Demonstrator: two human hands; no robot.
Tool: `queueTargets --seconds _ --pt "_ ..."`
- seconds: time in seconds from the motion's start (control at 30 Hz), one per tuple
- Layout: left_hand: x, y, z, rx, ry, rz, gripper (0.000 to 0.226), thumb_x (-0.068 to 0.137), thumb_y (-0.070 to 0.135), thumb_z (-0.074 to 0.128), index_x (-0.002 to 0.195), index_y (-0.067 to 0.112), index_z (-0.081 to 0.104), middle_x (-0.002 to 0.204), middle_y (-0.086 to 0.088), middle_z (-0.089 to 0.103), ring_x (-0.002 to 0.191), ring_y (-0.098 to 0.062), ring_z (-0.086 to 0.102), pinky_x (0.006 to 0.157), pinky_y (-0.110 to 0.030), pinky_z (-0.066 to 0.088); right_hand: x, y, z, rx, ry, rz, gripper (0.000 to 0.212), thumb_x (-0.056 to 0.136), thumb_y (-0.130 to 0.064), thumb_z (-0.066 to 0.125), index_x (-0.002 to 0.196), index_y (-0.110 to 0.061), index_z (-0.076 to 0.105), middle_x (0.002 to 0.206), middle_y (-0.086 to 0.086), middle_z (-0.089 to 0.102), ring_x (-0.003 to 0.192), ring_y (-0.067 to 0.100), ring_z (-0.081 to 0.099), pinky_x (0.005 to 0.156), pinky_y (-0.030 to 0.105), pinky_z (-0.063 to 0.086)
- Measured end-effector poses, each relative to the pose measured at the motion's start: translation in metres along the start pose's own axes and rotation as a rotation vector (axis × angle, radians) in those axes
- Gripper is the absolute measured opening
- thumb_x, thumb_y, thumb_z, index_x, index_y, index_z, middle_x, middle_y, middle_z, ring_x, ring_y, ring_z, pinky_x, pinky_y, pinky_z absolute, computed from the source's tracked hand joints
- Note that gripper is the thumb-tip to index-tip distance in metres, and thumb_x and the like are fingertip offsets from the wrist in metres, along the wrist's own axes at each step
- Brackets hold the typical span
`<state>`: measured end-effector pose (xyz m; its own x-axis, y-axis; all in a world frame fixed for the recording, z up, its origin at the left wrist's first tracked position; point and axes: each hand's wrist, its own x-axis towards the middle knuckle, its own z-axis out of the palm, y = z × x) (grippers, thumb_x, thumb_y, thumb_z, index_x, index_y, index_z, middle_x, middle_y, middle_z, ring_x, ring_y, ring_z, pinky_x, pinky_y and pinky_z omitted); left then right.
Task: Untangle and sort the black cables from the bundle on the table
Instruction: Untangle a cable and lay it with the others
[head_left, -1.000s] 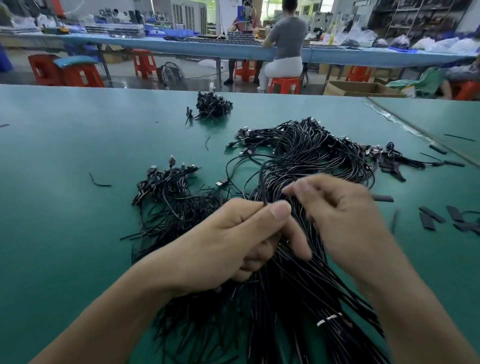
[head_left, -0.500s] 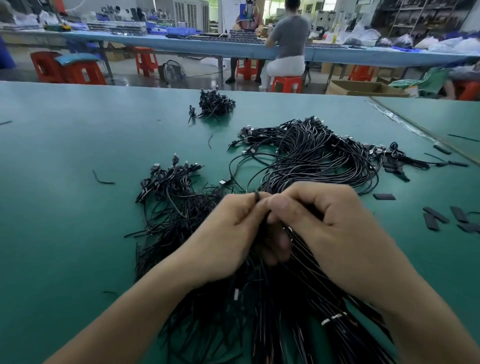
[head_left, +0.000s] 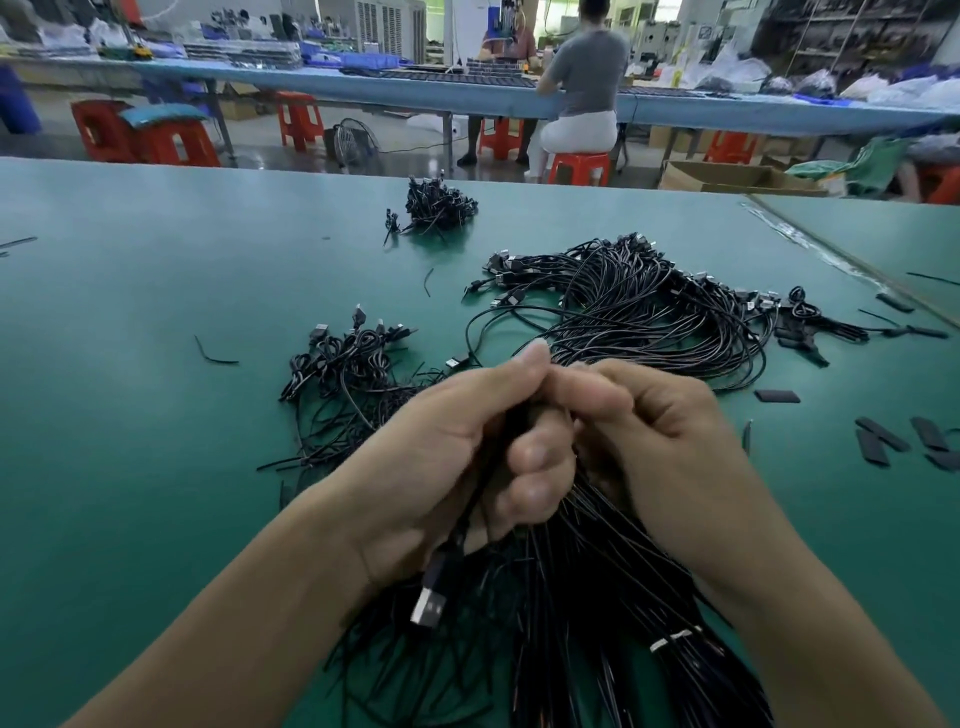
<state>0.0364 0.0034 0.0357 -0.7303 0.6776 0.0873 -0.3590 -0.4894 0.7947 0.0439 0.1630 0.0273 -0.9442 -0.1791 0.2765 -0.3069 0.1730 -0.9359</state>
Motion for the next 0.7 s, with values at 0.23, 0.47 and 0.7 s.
queueTargets --seconds 0.23,0.47,0.7 --pt "0.011 -0.003 -0.024 0.067 0.37 0.372 0.042 0.095 0.034 0.047 0.113 0.005 0.071 0.112 -0.012 0.074 0.108 -0.025 0.071 0.088 -0.034 0.059 -0.008 -0.004 0.003 -0.483 -0.284 0.102 0.03 0.098 -0.037 0.053 0.07 -0.027 0.062 0.048 -0.005 0.048 0.043 0.009 0.039 0.045 0.031 0.038" --pt "0.005 -0.016 -0.013 0.833 0.345 0.044 0.055 0.107 0.028 0.038 0.061 0.024 0.068 0.052 0.008 0.062 0.044 -0.001 0.056 0.046 -0.011 0.045 -0.007 -0.017 -0.011 -0.438 -0.105 -0.085 0.024 0.09 -0.042 0.056 0.078 -0.027 0.07 0.068 -0.014 0.069 0.065 0.002 0.065 0.064 0.021 0.049" --pt "0.002 0.001 -0.014 0.084 0.078 -0.196 0.043 0.095 0.041 0.049 0.066 0.013 0.064 0.041 0.01 0.037 0.029 0.002 0.031 0.028 -0.013 0.028 -0.002 -0.01 -0.02 -0.358 0.149 -0.076 0.033 0.081 -0.055 0.06 0.073 -0.025 0.071 0.05 -0.008 0.048 0.048 0.003 0.039 0.046 0.023 0.032"
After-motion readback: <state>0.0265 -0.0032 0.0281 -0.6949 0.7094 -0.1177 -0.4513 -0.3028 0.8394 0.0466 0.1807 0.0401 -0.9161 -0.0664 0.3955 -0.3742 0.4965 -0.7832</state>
